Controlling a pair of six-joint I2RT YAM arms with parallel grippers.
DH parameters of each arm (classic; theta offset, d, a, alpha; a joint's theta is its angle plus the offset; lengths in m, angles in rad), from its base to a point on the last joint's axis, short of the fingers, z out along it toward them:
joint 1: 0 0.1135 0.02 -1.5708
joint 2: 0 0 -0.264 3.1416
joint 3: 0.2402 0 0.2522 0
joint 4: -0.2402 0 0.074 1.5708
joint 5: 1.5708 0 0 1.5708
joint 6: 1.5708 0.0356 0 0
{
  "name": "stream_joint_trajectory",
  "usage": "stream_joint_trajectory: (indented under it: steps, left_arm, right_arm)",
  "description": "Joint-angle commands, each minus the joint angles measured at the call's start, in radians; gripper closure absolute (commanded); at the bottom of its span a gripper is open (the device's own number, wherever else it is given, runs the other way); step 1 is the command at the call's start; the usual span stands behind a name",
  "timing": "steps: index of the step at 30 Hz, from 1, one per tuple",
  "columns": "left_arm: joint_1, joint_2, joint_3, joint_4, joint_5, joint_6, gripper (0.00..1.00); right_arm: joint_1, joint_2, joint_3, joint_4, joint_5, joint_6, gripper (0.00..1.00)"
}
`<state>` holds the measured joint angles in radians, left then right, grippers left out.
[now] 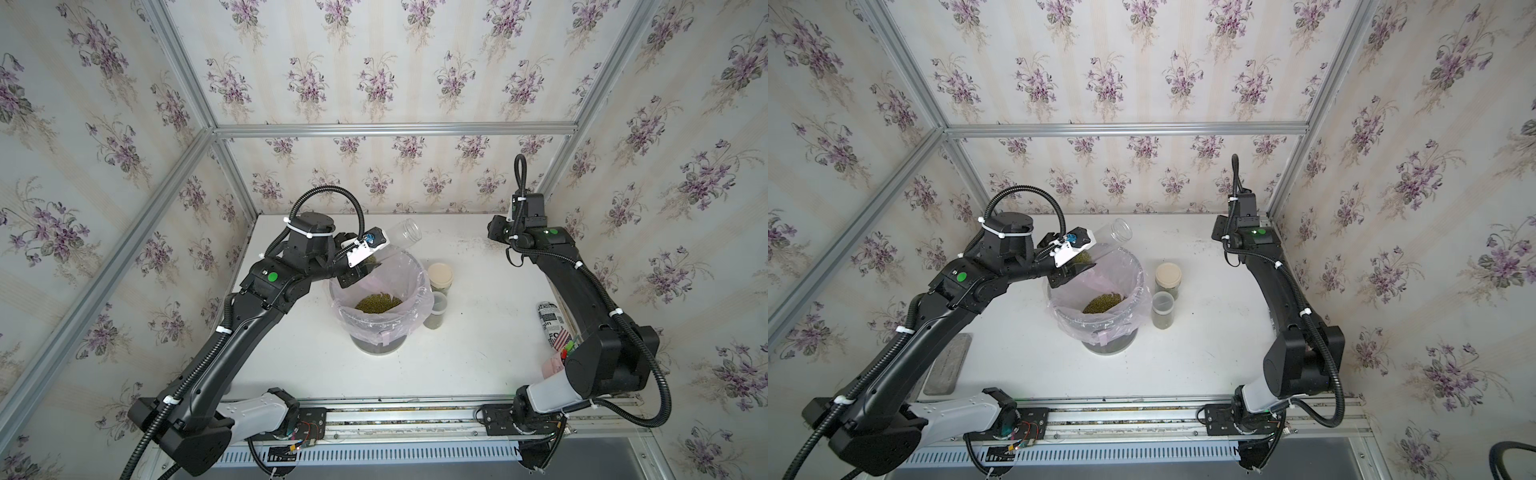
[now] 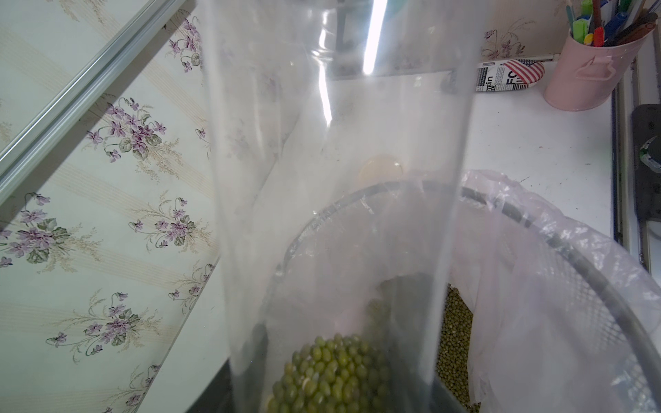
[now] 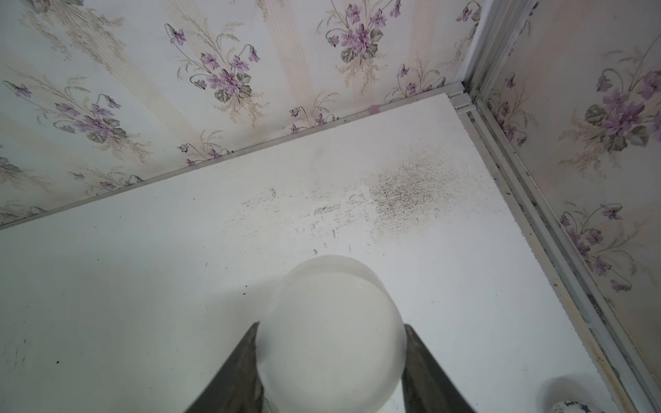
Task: Empty moldy mung beans from jars
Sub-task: Place the lid at the center of the board.
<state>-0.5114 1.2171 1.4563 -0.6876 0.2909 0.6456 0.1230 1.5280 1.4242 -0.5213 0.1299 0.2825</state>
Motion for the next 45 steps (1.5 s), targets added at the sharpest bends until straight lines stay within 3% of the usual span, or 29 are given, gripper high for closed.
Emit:
stream_joint_trajectory:
  steps: [1,22,31,40,45]
  left_arm:
    - [-0.001,0.0,0.007,0.046,0.011,0.003,0.58]
    - [-0.004,0.005,0.005,0.053,0.005,-0.004,0.59]
    - [-0.006,0.001,0.0,0.058,-0.004,-0.001,0.58]
    - [-0.01,0.0,-0.008,0.065,-0.003,-0.001,0.58]
    - [-0.012,0.011,-0.005,0.066,0.012,-0.005,0.59]
  right_arm:
    - [-0.003,0.004,-0.037,0.076,-0.007,0.021,0.5]
    - [0.0,0.225,-0.085,0.083,-0.19,-0.029,0.5]
    - [-0.012,0.293,-0.085,0.038,-0.063,-0.015,0.51]
    - [-0.138,0.309,-0.11,0.021,-0.018,0.05,0.51]
    - [-0.148,0.348,-0.102,0.015,0.008,0.068,0.51]
